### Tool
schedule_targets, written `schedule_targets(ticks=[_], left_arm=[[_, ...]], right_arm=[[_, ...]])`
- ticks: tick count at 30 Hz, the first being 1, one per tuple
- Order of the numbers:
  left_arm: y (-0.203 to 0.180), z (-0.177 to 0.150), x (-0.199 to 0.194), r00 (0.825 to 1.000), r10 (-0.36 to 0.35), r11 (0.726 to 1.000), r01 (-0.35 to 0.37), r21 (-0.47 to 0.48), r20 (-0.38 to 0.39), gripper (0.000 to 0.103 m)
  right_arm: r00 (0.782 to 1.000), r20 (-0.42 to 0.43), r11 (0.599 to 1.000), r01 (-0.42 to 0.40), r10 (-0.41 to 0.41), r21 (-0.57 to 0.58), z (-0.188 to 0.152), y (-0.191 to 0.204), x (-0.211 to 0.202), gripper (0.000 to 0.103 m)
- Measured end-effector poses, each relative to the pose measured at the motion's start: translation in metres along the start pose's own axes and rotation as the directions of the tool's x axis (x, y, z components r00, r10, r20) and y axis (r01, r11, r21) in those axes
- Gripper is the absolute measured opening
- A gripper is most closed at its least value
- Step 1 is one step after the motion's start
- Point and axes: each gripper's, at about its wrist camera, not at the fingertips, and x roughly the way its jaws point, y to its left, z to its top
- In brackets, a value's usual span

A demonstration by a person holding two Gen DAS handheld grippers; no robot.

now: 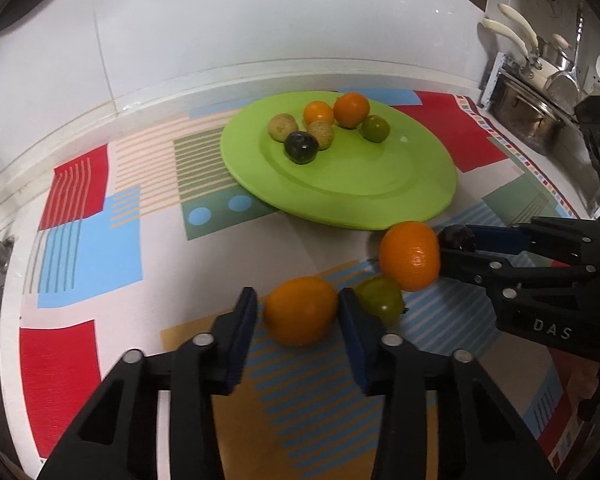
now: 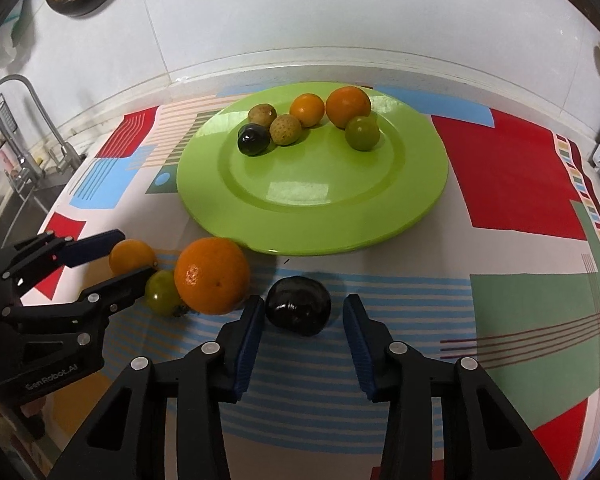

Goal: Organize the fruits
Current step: 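Close the left gripper on the orange while the right gripper grasps the dark plum, then carry the orange and the dark plum over the green plate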

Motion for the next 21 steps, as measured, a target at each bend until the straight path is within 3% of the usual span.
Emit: schedule_targets(ticks=[4, 21], left_arm=[[0.000, -0.001, -0.001, 1.000, -0.003, 1.000, 0.003, -0.007, 0.003, 0.037], [-0.010, 0.003, -0.038, 0.998, 0.009, 0.999, -0.005, -0.051, 0.060, 0.037]], right_arm=[[1.000, 0.000, 1.000, -0.002, 0.002, -0.005, 0.000, 0.000, 0.000, 0.033], [0.998, 0.050, 1.000, -0.027, 0.026, 0.012, -0.004, 0.001, -0.030, 0.032]])
